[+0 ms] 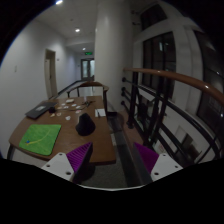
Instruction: Arrange mouse
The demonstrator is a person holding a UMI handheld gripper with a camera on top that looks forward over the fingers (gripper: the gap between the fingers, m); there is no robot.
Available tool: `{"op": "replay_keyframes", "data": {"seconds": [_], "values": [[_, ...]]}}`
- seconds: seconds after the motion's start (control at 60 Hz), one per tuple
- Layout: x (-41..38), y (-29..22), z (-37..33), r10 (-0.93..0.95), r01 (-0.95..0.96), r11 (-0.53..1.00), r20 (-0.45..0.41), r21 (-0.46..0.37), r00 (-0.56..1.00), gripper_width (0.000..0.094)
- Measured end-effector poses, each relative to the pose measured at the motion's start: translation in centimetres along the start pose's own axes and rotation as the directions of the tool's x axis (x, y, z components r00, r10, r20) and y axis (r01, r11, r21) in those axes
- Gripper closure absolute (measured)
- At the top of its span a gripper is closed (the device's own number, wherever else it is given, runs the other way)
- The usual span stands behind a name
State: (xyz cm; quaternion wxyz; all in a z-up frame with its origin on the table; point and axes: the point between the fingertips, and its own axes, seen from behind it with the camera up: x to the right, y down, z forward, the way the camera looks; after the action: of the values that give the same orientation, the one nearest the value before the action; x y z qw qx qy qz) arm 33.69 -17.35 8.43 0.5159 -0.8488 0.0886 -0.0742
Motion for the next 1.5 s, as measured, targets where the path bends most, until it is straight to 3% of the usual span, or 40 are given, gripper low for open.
{"op": "replay_keyframes", "data": {"seconds": [0.167,0.417,0.583,0.667,0.767,0.867,0.967,1.083,1.183,1.317,1.4,1.5], "values": [[-3.9,-0.5,3.9,-0.099,0.098,0.995,0.109,0.015,0.989,0.0113],[-12.9,-2.1,12.3,-0.010,0.028,0.998,0.302,-0.053,0.953,0.0104],[-15.5,-3.9,19.4,-0.020,0.043,0.996,0.281,-0.077,0.960,0.0106],[-15.3,-4.5,22.3,-0.010,0.033,0.994,0.222,-0.100,0.975,0.0116],[-13.4,-4.3,24.1,-0.051,0.064,0.990,0.107,-0.125,0.993,0.0533],[-13.2,-4.7,24.1,-0.053,0.059,0.996,0.079,-0.069,0.995,0.0675],[-13.3,-5.2,23.9,-0.096,0.098,0.995,0.087,-0.022,0.992,0.0748],[-13.4,-6.1,21.7,-0.023,0.025,0.999,0.092,-0.019,0.995,0.0760],[-14.8,-11.3,16.1,-0.069,0.062,0.992,0.069,0.108,0.995,0.0759],[-22.1,-18.2,8.1,-0.088,0.056,0.964,0.113,0.260,0.990,0.0759],[-27.6,-18.4,5.9,-0.111,0.062,0.958,0.163,0.280,0.980,0.0760],[-33.4,-14.3,6.3,-0.161,0.112,0.961,0.181,0.253,0.970,0.0760]]}}
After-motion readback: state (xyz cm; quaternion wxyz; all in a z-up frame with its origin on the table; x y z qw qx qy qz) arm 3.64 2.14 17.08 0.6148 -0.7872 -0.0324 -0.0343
